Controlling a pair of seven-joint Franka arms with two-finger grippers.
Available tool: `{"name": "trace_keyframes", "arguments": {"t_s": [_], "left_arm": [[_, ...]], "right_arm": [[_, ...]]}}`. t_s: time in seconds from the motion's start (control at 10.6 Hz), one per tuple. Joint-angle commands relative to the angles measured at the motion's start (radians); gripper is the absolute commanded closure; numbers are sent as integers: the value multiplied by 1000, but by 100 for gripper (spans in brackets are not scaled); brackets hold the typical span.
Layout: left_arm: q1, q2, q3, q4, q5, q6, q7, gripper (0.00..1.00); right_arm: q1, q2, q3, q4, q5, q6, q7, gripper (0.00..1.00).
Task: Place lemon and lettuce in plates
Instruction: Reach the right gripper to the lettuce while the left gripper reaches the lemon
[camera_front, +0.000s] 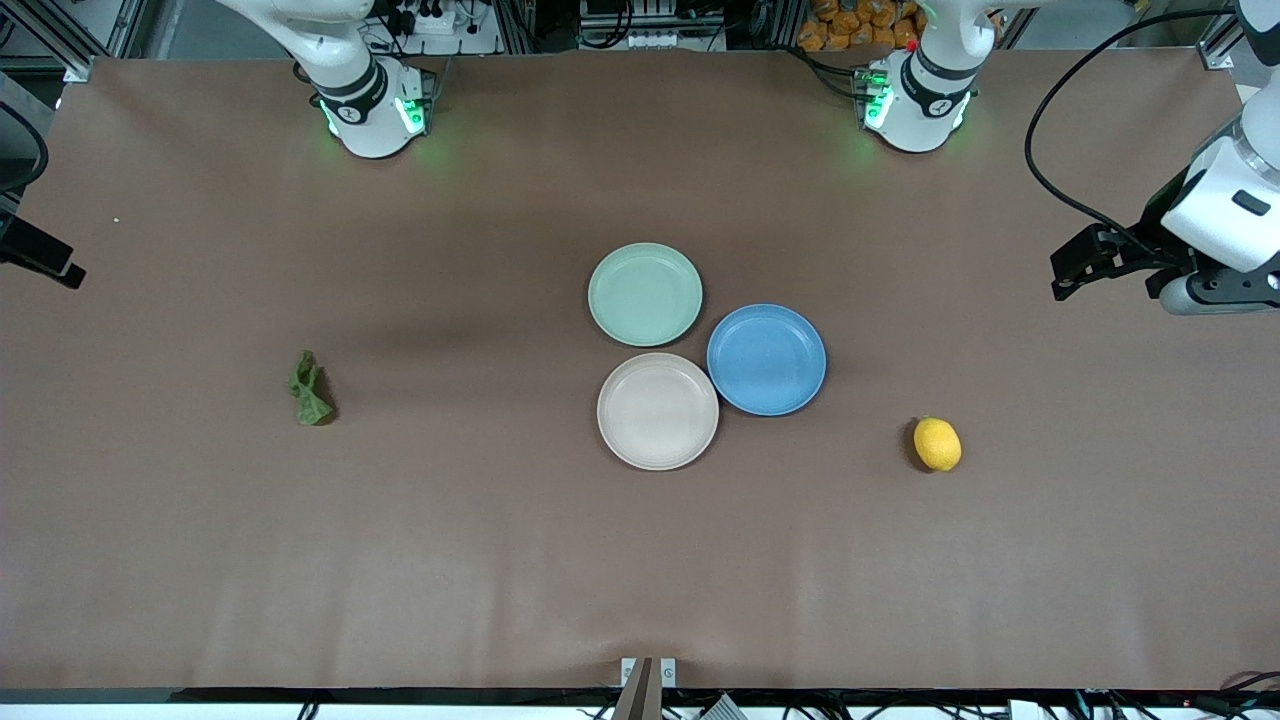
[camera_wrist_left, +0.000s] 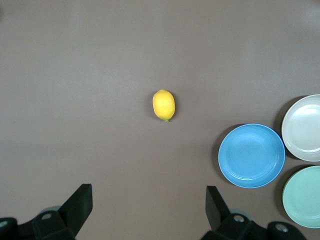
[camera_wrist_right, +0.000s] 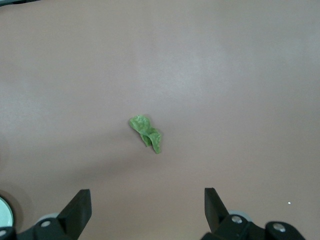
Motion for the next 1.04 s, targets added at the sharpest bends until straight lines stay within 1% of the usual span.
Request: {"name": "trace_keyframes", "arguments": {"t_s": [0.0, 0.28, 0.47, 0.57, 0.66, 0.76, 0.94], "left_arm": [[1, -14, 6, -8, -14, -14, 25, 0], [4, 6, 6, -17, -19, -14, 34, 0], [4, 20, 5, -52, -13, -15, 37, 0], [4, 38, 5, -60, -11, -12, 49, 0], [4, 60, 6, -60, -8, -4, 49, 0], [4, 84, 5, -61, 9, 17, 49, 0], [4, 140, 3, -83, 39, 106, 51, 0]], "right_arm": [[6, 1, -5, 6, 19, -9, -3, 0], [6, 3, -7, 1, 19, -9, -3, 0], [6, 4, -5, -35, 19, 0, -6, 0], [6, 4, -7, -66, 27, 10, -9, 0], [0, 6, -7, -106, 66, 42, -10, 0], [-5, 7, -8, -150, 80, 87, -27, 0], [-11, 53, -8, -215, 82, 154, -67, 0]]}}
